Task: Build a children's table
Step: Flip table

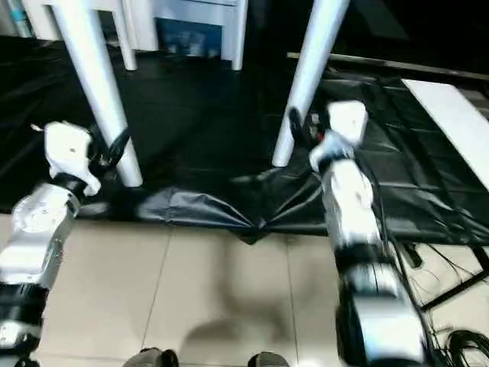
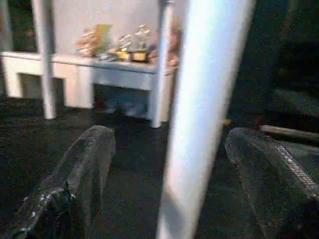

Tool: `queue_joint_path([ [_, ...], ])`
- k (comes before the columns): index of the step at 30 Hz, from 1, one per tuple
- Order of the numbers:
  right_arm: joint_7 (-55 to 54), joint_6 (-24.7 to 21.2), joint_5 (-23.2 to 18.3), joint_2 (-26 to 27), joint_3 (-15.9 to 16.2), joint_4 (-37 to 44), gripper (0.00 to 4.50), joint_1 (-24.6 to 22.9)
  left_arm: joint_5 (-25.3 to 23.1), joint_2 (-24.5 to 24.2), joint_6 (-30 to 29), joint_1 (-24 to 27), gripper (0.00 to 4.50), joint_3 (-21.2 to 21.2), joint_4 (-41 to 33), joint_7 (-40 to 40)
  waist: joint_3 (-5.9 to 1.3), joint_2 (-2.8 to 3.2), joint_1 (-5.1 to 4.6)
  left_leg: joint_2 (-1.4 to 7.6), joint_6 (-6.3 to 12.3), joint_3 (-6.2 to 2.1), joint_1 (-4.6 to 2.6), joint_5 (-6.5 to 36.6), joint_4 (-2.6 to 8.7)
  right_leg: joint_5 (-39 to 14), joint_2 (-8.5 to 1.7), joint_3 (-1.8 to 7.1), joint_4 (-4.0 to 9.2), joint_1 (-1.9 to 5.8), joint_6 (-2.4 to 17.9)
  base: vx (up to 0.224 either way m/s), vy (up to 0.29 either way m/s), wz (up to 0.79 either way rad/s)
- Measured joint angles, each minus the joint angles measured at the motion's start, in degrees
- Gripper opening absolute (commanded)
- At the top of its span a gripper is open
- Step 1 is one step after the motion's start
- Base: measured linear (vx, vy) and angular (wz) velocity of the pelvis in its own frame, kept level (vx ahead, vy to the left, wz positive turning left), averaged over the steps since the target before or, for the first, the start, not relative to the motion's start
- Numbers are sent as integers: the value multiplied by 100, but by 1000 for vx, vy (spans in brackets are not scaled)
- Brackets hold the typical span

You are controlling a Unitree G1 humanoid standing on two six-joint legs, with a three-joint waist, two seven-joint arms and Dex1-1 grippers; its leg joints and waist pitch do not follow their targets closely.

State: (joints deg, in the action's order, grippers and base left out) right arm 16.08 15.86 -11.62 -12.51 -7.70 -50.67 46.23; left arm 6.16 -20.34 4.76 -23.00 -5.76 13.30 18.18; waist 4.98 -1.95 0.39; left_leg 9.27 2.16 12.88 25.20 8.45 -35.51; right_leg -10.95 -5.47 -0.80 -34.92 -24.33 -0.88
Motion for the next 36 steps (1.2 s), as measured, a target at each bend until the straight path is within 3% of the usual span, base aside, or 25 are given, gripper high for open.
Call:
queue_joint_path([
  [2,64,-9,10,-29,-26,-596,388,399,130,-163,-133,160,231,-41,-284,121,54,7,7,0,-3,0,-2,2,6,0,1,1,-1,-12,-1,0,0,0],
  [5,-154,52,33,-115,-107,-1028,388,636,357,-236,-351,427,231,-144,-696,293,116,-11,36,-1,-10,6,0,-2,21,-1,1,7,1,-34,-1,0,0,0],
  [7,-351,122,-96,-98,-378,-1253,388,820,543,-348,-605,752,231,-185,-1211,458,176,-36,40,-2,-18,6,5,-4,31,0,-1,8,2,-65,-1,0,0,0],
  [9,-416,303,-185,-107,-563,-1308,388,858,640,-374,-796,1002,231,-205,-1528,523,204,-50,64,-2,-32,5,6,-2,49,0,-1,6,10,-77,-1,0,0,0],
  [14,-164,490,-223,-16,-593,-1632,388,1053,798,-406,-1023,1198,231,-248,-1984,530,338,-50,129,-5,-71,9,2,-22,107,0,2,11,16,-96,0,0,0,0],
  [16,76,437,-236,-15,-596,-1799,388,1088,903,-411,-1107,1261,231,-269,-2067,546,372,-62,159,-4,-88,8,3,-33,129,2,3,8,16,-107,3,0,0,0],
  [22,976,-293,-340,-87,-737,-2273,388,1450,1324,-596,-1581,1721,231,-331,-2772,843,520,-82,201,-3,-120,16,12,-53,182,57,8,9,8,-147,86,0,0,0],
  [25,1292,-461,-268,-178,-696,-2383,388,1563,1394,-631,-1635,1907,231,-354,-3022,906,548,-98,240,-1,-128,24,11,-58,194,99,9,9,6,-150,119,38,-11,1],
  [29,2050,-466,-104,-266,-497,-2392,388,1625,1440,-685,-1708,2107,231,-490,-3127,907,584,-166,218,21,-170,25,7,-28,199,112,21,-2,-1,-156,122,78,-26,-1],
  [36,3466,-457,-98,-254,-306,-2187,388,1418,1397,-729,-1746,2258,231,-669,-3113,765,584,-171,196,90,-178,36,2,-4,193,93,75,-15,-12,-164,133,19,-7,-1],
])
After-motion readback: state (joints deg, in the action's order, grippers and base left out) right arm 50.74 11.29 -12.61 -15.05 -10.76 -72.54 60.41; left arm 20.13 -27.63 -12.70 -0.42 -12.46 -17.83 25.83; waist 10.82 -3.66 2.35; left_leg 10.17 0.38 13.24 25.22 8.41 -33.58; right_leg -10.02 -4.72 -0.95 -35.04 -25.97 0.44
